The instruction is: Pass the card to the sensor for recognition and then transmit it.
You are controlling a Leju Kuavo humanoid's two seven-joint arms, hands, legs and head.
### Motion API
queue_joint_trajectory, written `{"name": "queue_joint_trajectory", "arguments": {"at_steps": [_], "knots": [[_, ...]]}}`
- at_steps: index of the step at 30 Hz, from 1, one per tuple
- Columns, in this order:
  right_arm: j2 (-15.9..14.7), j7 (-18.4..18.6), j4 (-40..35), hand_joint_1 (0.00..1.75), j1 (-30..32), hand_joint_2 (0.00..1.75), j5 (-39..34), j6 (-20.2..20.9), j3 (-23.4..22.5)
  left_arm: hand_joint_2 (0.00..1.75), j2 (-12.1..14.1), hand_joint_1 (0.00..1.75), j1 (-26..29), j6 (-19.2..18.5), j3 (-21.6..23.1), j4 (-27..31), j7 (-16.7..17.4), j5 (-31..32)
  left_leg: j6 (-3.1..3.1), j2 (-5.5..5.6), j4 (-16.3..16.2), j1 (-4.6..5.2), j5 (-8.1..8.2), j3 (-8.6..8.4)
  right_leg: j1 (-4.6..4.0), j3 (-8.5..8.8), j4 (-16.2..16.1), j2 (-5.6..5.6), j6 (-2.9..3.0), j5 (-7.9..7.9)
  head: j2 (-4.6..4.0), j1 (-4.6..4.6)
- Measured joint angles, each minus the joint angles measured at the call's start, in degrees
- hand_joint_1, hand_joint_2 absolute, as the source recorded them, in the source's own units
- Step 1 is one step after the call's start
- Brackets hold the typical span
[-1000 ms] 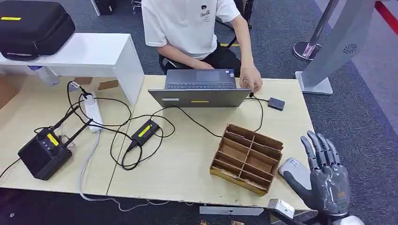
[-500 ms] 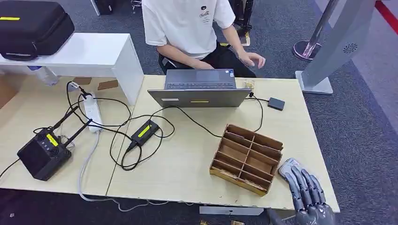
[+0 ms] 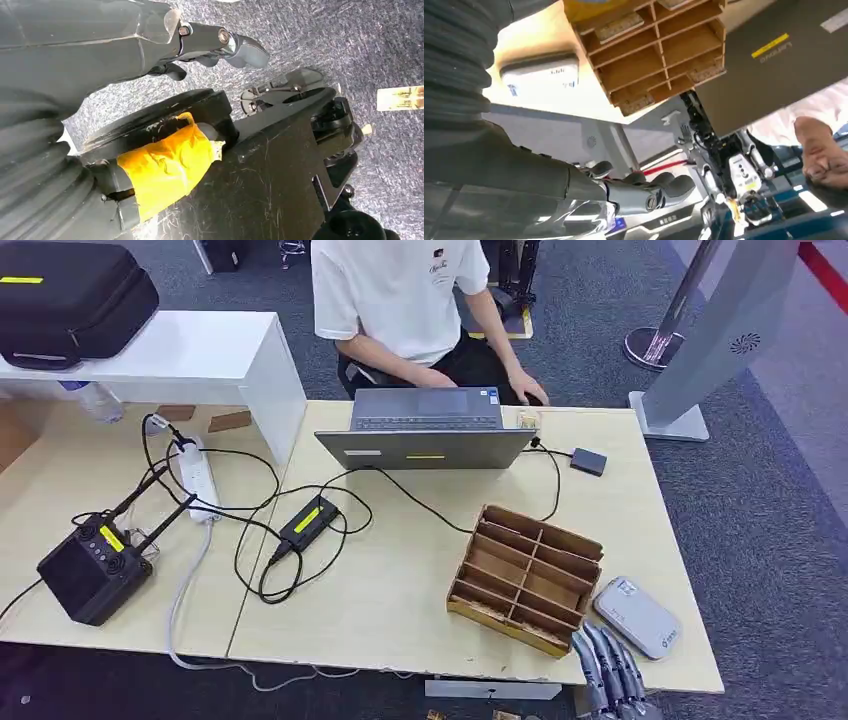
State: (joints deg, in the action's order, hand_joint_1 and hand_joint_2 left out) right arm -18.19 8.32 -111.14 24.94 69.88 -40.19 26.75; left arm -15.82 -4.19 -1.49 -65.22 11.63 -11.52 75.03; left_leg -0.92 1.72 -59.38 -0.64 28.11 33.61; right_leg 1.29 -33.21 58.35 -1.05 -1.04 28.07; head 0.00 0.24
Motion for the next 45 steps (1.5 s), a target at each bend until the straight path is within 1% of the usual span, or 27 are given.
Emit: {"name": "queue_joint_trajectory", "arguments": {"at_steps": [1,5,8,9,10,15,17,22,25,27,31,33,36,38,43,45], "knots": [[0.7,-0.9,0.7,0.0,-0.2,0.0,-0.2,0.0,0.0,1.75,0.0,0.0,0.0,0.0,0.0,0.0,0.0,0.1,0.0,0.0,0.0,0.0,0.0,0.0,0.0,0.0,0.0,0.0,0.0,0.0,0.0,-0.02],[4.7,-4.6,4.7,0.0,-1.6,0.0,-0.6,0.0,-0.5,1.75,0.0,0.0,0.0,0.0,0.0,0.0,0.2,0.8,0.0,-0.05,0.0,-0.03,0.0,-0.02,-0.03,-0.01,0.0,-0.05,0.0,0.0,0.0,0.0],[8.4,-8.1,8.5,0.0,-2.6,0.0,0.3,0.0,-1.5,1.75,0.0,0.0,0.0,-0.3,0.0,0.0,0.5,1.4,-0.01,-0.05,0.0,-0.03,0.0,-0.02,-0.03,0.0,0.0,-0.05,0.01,0.0,0.0,-0.02],[9.3,-8.7,9.3,0.0,-2.8,0.0,0.4,0.0,-1.8,1.75,0.0,0.0,0.0,-0.3,0.0,0.0,0.6,1.6,-0.01,-0.05,0.0,-0.03,0.0,-0.02,-0.02,0.0,0.0,-0.05,0.01,0.0,0.0,-0.02],[10.0,-9.0,10.0,0.0,-2.9,1.75,0.4,0.0,-2.0,1.75,0.0,0.0,-0.1,-0.3,0.0,0.0,0.6,1.6,-0.01,-0.05,0.0,-0.03,0.0,-0.02,-0.03,0.0,0.0,-0.04,0.01,0.0,0.0,0.0],[12.4,-9.7,12.6,0.0,-3.1,1.75,0.8,0.0,-2.8,1.75,0.0,0.0,-0.1,-0.4,0.0,0.0,0.7,1.8,-0.01,-0.05,0.0,-0.02,0.0,-0.01,-0.02,0.01,0.0,-0.05,0.01,0.0,0.0,0.0],[13.6,-11.5,14.3,0.0,-3.8,1.75,1.6,0.0,-3.7,1.75,0.0,0.0,-0.1,-0.4,0.0,0.0,0.9,2.3,-0.01,-0.06,0.0,-0.02,0.0,-0.01,-0.02,0.02,0.0,-0.05,0.01,0.0,0.0,0.0],[18.2,-17.4,18.0,0.0,-4.9,1.75,3.4,0.0,-8.2,1.75,0.0,0.0,-0.3,-0.6,0.0,0.0,1.2,3.1,-0.01,-0.05,0.0,-0.02,0.0,-0.03,-0.02,0.03,0.0,-0.04,0.02,-0.01,0.0,0.0],[21.9,-22.2,19.3,0.0,-5.5,1.75,5.9,0.0,-12.5,1.75,0.0,0.0,-0.3,-1.0,0.0,0.0,1.4,3.6,-0.01,-0.05,0.0,-0.02,-0.01,-0.03,-0.02,0.03,0.0,-0.04,0.03,-0.01,0.0,0.0],[24.9,-25.7,19.7,0.0,-6.2,1.75,7.7,0.0,-16.3,1.75,0.0,0.0,-0.4,-1.2,0.1,0.0,1.5,3.9,-0.01,-0.05,0.0,-0.03,-0.01,-0.04,-0.02,0.03,0.1,-0.04,0.03,-0.01,0.0,0.0],[29.6,-30.7,20.4,0.0,-7.7,1.75,9.4,0.0,-23.9,1.75,-0.1,0.0,-0.8,-1.2,0.2,0.0,3.1,4.2,-0.01,-0.04,0.0,-0.02,-0.01,-0.03,-0.02,0.04,0.1,-0.03,0.03,-0.01,0.0,0.02],[31.0,-32.7,20.6,0.0,-8.4,1.75,9.8,0.0,-27.0,1.75,-0.1,0.0,-0.9,-1.2,0.3,0.0,3.6,4.4,-0.01,-0.05,0.0,-0.02,-0.01,-0.03,-0.02,0.05,0.0,-0.04,0.03,-0.02,0.0,0.02],[32.9,-33.2,21.4,0.0,-9.5,1.75,10.9,0.0,-30.8,1.75,-0.1,0.0,-1.0,-1.2,0.6,0.0,3.7,4.7,-0.01,-0.05,0.0,-0.01,-0.01,-0.03,-0.01,0.05,0.0,-0.04,0.03,-0.02,0.0,0.02],[33.5,-32.9,21.9,0.0,-10.0,1.75,11.0,0.0,-32.2,1.75,-0.1,0.0,-1.0,-1.2,0.7,0.0,3.8,4.7,-0.01,-0.05,0.0,-0.01,-0.01,-0.03,-0.01,0.05,0.0,-0.04,0.03,-0.02,0.0,0.0],[33.9,-31.4,23.5,0.0,-10.6,1.75,11.3,0.0,-33.6,1.75,-0.1,0.0,-1.1,-1.2,0.7,0.0,4.2,4.8,-0.01,-0.05,0.0,-0.02,0.0,-0.03,-0.02,0.03,0.0,-0.04,0.03,-0.01,0.0,0.0],[34.0,-31.4,24.0,0.0,-10.6,1.75,11.0,0.0,-33.7,1.75,-0.1,0.0,-1.1,-1.2,0.7,0.0,4.1,4.7,-0.01,-0.04,0.0,-0.02,0.0,-0.02,-0.02,0.03,0.0,-0.04,0.03,-0.01,0.0,0.0]]}}
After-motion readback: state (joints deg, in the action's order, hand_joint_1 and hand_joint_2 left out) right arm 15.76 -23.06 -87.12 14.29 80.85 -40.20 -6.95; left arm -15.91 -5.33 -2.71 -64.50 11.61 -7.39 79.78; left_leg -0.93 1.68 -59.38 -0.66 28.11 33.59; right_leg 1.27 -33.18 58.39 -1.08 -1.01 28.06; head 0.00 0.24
